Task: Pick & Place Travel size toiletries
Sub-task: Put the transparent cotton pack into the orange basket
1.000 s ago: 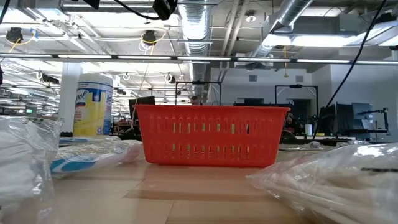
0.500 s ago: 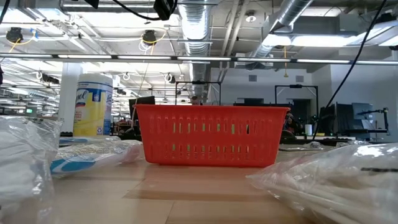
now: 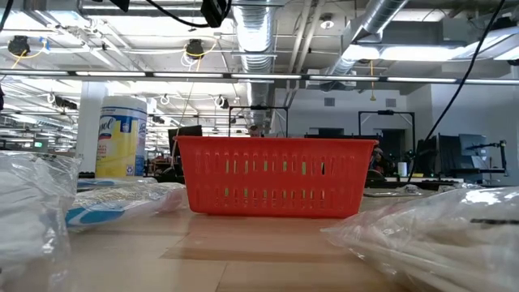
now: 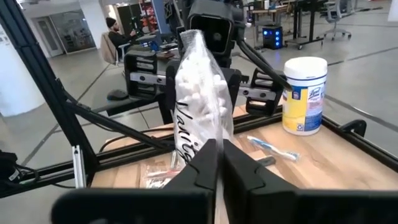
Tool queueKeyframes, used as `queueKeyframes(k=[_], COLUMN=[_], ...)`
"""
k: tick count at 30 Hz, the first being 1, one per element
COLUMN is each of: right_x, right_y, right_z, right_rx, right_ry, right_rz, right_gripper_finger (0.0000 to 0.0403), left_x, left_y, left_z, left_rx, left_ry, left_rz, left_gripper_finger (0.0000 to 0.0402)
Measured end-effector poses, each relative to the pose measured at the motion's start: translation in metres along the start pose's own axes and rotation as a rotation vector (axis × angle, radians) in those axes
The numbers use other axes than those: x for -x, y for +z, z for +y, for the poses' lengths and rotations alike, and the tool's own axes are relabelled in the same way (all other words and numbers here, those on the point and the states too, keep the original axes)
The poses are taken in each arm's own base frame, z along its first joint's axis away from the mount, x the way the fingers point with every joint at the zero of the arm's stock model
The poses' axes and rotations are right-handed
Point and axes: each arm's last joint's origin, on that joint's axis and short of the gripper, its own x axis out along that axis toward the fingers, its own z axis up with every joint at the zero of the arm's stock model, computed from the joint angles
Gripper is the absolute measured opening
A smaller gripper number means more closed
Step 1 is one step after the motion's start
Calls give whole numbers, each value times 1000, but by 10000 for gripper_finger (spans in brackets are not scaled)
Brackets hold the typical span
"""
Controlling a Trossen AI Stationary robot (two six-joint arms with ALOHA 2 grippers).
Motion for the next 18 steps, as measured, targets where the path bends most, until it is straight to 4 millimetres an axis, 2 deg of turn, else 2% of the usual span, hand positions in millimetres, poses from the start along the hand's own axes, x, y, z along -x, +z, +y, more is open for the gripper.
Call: queueKeyframes(k=[3,11,15,18], right_x=[0,-2,-5,-11], right_y=[0,3,4,8], right_z=[-1,-6,-12,-21], right_rx=[-28,-94,-137,-189], right_ry=[-6,-24,13,9], right_rz=[-3,-8,6,28], right_gripper_finger=[4,1,1,1], left_x=[3,25,37,44], left_y=[2,8,11,8], left_z=[0,1,0,-1], left_rx=[-6,-26,-29,-30], left_ry=[44,361,483,498], left_rz=[-10,5,18,15], left_gripper_finger=[69,151,176,187])
